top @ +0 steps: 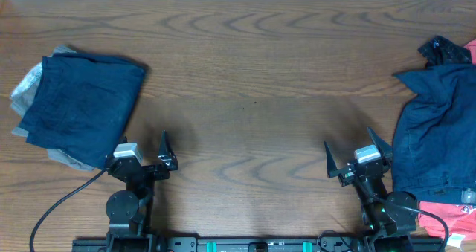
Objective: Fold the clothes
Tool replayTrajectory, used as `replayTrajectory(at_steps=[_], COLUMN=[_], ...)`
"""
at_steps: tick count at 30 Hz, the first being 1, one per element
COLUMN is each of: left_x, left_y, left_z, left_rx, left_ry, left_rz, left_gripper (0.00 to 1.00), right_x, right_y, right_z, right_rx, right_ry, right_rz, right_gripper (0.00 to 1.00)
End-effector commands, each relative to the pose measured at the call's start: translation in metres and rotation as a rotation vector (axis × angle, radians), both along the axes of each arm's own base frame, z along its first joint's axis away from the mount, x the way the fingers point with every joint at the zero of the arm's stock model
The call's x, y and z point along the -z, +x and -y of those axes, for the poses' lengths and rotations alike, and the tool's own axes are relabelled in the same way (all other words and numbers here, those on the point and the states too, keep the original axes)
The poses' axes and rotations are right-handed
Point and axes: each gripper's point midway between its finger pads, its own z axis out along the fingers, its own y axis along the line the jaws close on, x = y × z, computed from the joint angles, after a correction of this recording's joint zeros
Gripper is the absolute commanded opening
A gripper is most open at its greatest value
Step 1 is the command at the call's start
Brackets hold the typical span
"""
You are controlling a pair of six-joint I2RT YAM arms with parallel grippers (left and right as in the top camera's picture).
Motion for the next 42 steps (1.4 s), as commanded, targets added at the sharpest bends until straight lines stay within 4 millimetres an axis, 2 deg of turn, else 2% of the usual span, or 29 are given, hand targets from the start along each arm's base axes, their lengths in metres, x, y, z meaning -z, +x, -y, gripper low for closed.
replayTrajectory(at_steps=[1,4,10,14,17,21,24,28,32,33,35,37,39,42], left_x=[0.019,0.01,-0.015,-0.032,-0.037,-0.037,-0.034,-0.021,-0.008,-0.003,0.007,0.016,0.023,0.032], left_y=[-0.001,-0.001,-0.004,-0.007,-0.009,-0.01,-0.009,-0.013,-0.022,-0.022,-0.02,-0.018,-0.018,-0.018], left_z=[-0.003,0.0,0.021,0.023,0.023,0.023,0.023,0.023,0.023,0.023,0.023,0.023,0.023,0.023], left_rx=[-0.015,-0.008,0.113,0.126,0.121,0.111,0.103,0.087,0.07,0.065,0.062,0.058,0.055,0.052], left_ry=[0.01,-0.083,-0.104,-0.116,-0.119,-0.124,-0.127,-0.133,-0.136,-0.137,-0.138,-0.139,-0.14,-0.14], left_rz=[-0.063,-0.044,-0.001,-0.015,-0.093,-0.257,-0.384,-0.622,-0.848,-0.904,-0.955,-0.998,-1.036,-1.078], left_gripper=[0.98,0.98,0.98,0.98,0.98,0.98,0.98,0.98,0.98,0.98,0.98,0.98,0.98,0.98], right_x=[0.0,-0.007,-0.029,-0.039,-0.046,-0.043,-0.036,-0.022,-0.014,-0.005,0.007,0.025,0.044,0.07], right_y=[-0.001,-0.001,-0.003,-0.006,-0.005,0.001,0.006,0.015,0.031,0.034,0.039,0.036,0.023,0.004], right_z=[-0.003,0.001,0.005,0.006,0.009,0.022,0.024,0.034,0.033,0.033,0.045,0.083,0.115,0.146], right_rx=[-0.013,0.01,0.039,0.044,0.067,0.163,0.191,0.266,0.274,0.279,0.365,0.63,0.849,1.04], right_ry=[0.017,0.06,0.125,0.114,0.097,0.073,0.035,-0.043,-0.065,-0.074,-0.066,0.001,0.053,0.112], right_rz=[-0.003,-0.002,-0.014,-0.089,-0.182,-0.375,-0.536,-0.754,-0.845,-0.882,-0.914,-0.973,-1.05,-1.163], right_gripper=[0.99,0.99,0.99,0.99,0.99,0.99,0.99,0.99,0.99,0.99,0.99,0.99,0.99,0.99])
